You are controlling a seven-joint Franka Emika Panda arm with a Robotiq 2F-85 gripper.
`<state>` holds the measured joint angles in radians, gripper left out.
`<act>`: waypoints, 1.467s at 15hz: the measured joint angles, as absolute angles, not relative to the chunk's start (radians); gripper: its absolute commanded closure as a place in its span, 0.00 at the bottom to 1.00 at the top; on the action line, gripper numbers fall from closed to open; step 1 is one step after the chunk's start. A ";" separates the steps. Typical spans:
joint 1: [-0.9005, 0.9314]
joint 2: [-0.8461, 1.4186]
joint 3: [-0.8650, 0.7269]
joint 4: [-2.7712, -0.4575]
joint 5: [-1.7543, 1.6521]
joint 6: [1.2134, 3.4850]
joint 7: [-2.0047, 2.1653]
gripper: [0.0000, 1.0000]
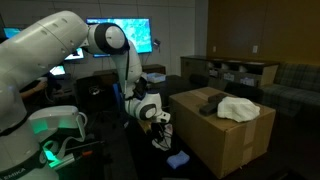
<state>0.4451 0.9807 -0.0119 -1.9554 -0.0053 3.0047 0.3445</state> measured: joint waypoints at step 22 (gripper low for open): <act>0.588 0.295 0.114 -2.083 -0.138 2.316 0.624 0.91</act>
<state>0.5878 0.2945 0.1138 -2.0830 -0.1376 2.3163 0.6238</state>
